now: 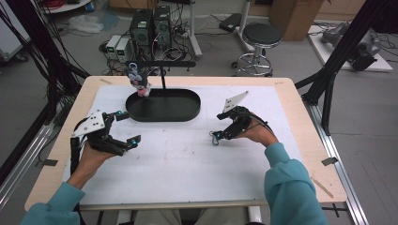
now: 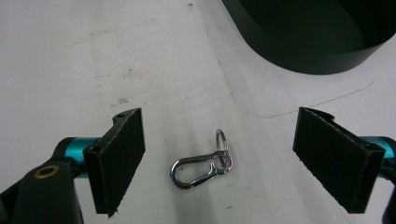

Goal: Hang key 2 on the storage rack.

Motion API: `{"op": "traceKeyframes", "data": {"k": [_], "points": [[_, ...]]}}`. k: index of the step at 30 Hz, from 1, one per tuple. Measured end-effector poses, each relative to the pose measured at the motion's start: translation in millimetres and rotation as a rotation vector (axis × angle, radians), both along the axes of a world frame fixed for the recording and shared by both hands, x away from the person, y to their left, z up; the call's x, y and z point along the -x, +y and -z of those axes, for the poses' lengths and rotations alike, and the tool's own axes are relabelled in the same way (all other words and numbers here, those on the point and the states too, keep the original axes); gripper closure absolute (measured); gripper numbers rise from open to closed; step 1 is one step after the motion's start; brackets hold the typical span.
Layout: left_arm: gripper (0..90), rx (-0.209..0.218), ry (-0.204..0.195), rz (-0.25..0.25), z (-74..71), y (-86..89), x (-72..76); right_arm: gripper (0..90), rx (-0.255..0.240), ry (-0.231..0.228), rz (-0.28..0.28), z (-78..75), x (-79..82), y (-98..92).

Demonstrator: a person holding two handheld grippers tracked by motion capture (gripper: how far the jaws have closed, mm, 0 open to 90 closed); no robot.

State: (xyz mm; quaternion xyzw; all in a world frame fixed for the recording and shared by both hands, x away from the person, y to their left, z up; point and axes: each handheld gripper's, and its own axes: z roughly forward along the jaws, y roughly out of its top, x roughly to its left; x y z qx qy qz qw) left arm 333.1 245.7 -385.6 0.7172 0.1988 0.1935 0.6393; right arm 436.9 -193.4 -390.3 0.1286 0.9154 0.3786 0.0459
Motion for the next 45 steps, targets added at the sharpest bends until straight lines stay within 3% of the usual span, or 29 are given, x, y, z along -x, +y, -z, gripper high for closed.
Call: {"op": "traceKeyframes", "data": {"k": [4, 7, 12, 15, 21, 31, 45], "points": [[1.7, -0.009, 0.004, 0.015, 0.5, -2.6, 0.1, 17.6, 0.028, 0.016, 0.002, 6.0, -2.9, 1.8], [1.7, -0.010, 0.001, 0.021, 0.6, -4.5, -0.2, 24.4, 0.041, 0.036, -0.005, 10.1, -4.9, 3.4], [1.7, -0.008, 0.003, 0.028, 0.4, -6.3, -0.4, 28.0, 0.074, 0.033, -0.010, 14.7, -6.7, 6.9], [1.7, -0.007, 0.003, 0.030, 0.1, -6.3, -0.3, 38.2, 0.107, 0.041, 0.001, 17.7, -8.7, 6.3], [1.7, -0.005, 0.006, 0.028, 0.4, -6.5, -0.5, 51.4, 0.126, 0.061, -0.009, 21.5, -11.7, 5.9], [1.7, -0.009, 0.007, 0.031, 0.1, -5.9, -0.2, 59.9, 0.135, 0.079, -0.013, 24.2, -14.1, 4.7], [1.7, -0.011, 0.012, 0.032, -0.1, -5.7, 0.1, 71.8, 0.169, 0.051, -0.032, 27.3, -12.6, 8.0]]}}
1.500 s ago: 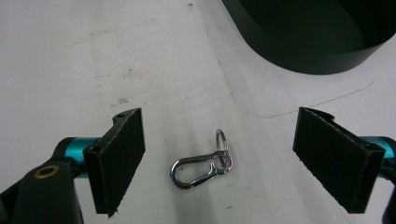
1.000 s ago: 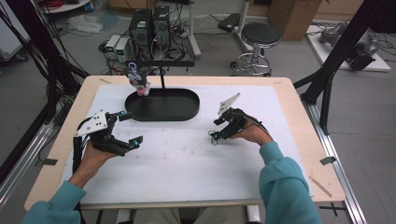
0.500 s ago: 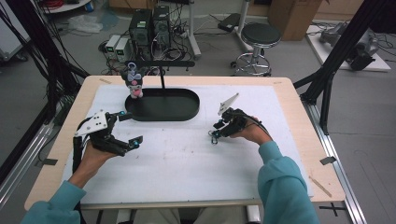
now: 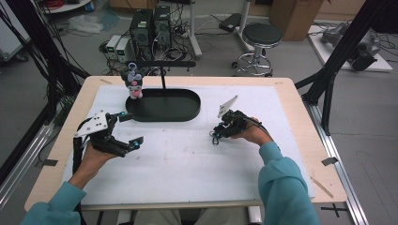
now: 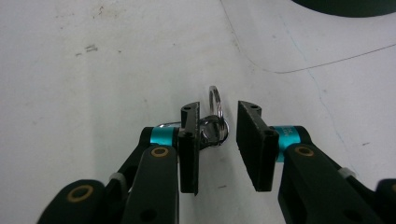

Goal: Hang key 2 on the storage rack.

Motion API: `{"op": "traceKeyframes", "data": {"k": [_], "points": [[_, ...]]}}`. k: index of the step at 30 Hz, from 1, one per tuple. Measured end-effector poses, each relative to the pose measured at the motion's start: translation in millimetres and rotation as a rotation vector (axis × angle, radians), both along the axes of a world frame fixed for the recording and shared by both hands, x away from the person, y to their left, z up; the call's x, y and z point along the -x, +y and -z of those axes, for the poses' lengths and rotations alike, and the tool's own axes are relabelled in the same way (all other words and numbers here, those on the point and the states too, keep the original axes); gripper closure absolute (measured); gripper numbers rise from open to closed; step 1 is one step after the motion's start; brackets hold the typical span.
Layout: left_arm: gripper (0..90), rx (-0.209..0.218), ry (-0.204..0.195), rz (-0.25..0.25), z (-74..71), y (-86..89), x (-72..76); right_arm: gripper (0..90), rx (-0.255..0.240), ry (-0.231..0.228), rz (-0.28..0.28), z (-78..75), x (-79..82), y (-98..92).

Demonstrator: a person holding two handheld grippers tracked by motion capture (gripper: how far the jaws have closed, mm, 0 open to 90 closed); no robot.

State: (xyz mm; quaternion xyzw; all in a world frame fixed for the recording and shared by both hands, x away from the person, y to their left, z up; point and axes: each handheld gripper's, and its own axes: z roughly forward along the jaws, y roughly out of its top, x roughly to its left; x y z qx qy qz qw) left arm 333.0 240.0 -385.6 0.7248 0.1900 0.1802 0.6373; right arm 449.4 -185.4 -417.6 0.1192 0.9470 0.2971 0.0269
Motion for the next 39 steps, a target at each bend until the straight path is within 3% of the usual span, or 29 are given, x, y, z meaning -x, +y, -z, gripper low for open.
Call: {"op": "traceKeyframes", "data": {"k": [15, 28, 39], "points": [[1.7, -0.002, 0.004, 0.003, 0.1, -0.1, 0.1, 85.6, 0.006, -0.013, -0.013, 0.6, -0.2, 2.3], [1.7, 0.002, 0.008, 0.003, 0.5, -0.1, -0.5, 88.0, 0.013, -0.039, -0.024, -2.1, 0.8, 2.8], [1.7, -0.002, 0.019, 0.005, 1.8, -0.3, -2.2, 88.2, -0.039, -0.023, 0.009, -10.6, 3.1, -0.5]]}}
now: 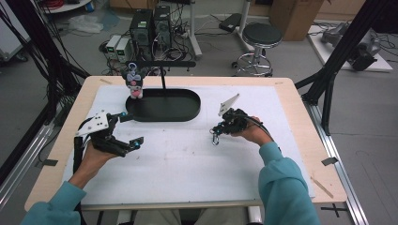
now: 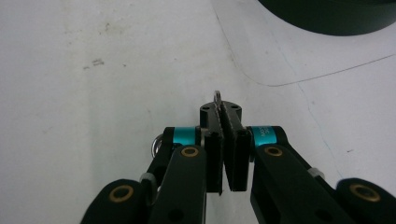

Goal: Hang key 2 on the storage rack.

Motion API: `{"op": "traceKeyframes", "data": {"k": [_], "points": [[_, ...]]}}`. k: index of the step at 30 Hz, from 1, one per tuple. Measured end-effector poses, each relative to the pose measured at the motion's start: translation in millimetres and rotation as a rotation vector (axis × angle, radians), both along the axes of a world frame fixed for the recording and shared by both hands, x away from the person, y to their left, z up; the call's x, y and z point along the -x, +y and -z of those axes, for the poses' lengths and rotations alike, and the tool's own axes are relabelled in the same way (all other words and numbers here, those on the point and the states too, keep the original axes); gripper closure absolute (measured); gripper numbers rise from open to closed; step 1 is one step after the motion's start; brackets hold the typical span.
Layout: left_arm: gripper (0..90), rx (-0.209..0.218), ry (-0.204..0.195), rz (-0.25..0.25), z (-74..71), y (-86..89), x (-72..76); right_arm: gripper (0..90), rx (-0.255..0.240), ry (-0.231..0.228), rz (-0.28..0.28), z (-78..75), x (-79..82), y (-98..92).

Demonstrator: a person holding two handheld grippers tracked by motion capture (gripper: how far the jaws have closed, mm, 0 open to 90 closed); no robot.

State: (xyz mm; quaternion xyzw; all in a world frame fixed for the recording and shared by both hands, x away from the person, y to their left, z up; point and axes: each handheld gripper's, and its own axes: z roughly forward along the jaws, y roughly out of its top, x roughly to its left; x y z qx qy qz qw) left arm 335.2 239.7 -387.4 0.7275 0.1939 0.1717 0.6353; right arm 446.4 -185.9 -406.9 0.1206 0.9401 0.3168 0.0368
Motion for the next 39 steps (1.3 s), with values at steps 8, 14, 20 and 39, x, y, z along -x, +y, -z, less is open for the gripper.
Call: {"op": "traceKeyframes", "data": {"k": [8, 14, 20, 39], "points": [[1.7, 0.009, 0.016, -0.001, 0.6, 0.6, -2.5, 88.3, -0.068, -0.023, 0.005, -13.4, 6.8, 1.3], [1.7, -0.002, 0.023, 0.005, -1.3, -1.4, -4.2, 88.3, -0.146, -0.018, 0.004, -23.2, 12.9, 4.2], [1.7, -0.008, 0.016, 0.028, -9.2, -8.6, -6.5, 88.3, -0.256, -0.017, -0.015, -33.8, 18.3, 7.5], [1.9, -0.049, 0.012, 0.099, -28.9, -39.7, -18.0, 88.2, -0.515, -0.035, -0.083, -60.5, 36.5, 23.4]]}}
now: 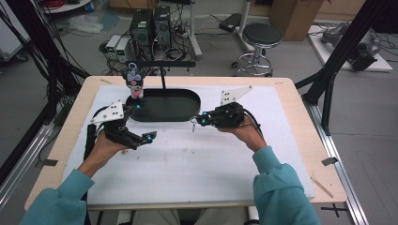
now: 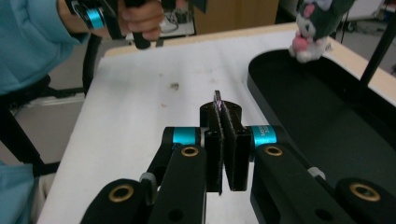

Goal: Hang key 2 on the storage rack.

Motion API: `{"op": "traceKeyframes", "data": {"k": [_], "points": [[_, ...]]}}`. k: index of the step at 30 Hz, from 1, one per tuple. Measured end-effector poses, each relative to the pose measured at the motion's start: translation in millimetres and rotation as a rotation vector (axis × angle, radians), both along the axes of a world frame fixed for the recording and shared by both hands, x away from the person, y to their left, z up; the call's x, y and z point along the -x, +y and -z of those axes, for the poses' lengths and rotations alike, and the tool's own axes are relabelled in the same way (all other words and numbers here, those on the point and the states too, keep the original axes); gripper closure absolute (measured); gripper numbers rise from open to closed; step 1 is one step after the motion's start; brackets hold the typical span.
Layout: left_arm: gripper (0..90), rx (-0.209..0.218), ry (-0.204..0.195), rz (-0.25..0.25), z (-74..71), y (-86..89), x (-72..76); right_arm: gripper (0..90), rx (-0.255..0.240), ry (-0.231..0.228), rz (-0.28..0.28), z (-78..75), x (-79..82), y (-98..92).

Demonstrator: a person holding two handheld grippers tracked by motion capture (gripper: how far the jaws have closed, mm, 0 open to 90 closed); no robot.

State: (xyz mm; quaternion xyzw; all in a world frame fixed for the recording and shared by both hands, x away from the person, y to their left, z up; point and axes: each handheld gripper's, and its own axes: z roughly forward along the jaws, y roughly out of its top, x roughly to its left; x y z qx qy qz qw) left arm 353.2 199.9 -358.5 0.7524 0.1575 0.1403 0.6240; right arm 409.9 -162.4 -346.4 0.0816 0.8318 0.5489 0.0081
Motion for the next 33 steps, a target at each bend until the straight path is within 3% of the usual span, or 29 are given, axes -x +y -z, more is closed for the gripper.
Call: {"op": "traceKeyframes", "data": {"k": [17, 19, 22, 28, 33], "points": [[2.8, -0.018, 0.021, 0.104, -9.6, -37.7, -12.7, 88.2, -0.057, -0.027, -0.050, -5.9, 7.1, 15.3], [10.2, -0.026, 0.014, 0.117, -10.7, -40.0, -12.9, 88.2, -0.060, -0.020, -0.053, -7.0, 7.9, 16.0], [11.0, -0.011, 0.010, 0.123, -11.8, -43.1, -12.6, 88.2, -0.072, -0.029, -0.062, -7.5, 8.1, 18.0], [12.5, -0.025, 0.017, 0.142, -8.7, -48.1, -13.6, 88.2, -0.088, -0.037, -0.073, -8.8, 8.4, 22.2], [23.7, -0.022, 0.007, 0.169, -7.5, -49.8, -13.7, 88.2, -0.083, -0.031, -0.083, -8.6, 9.5, 25.6]]}}
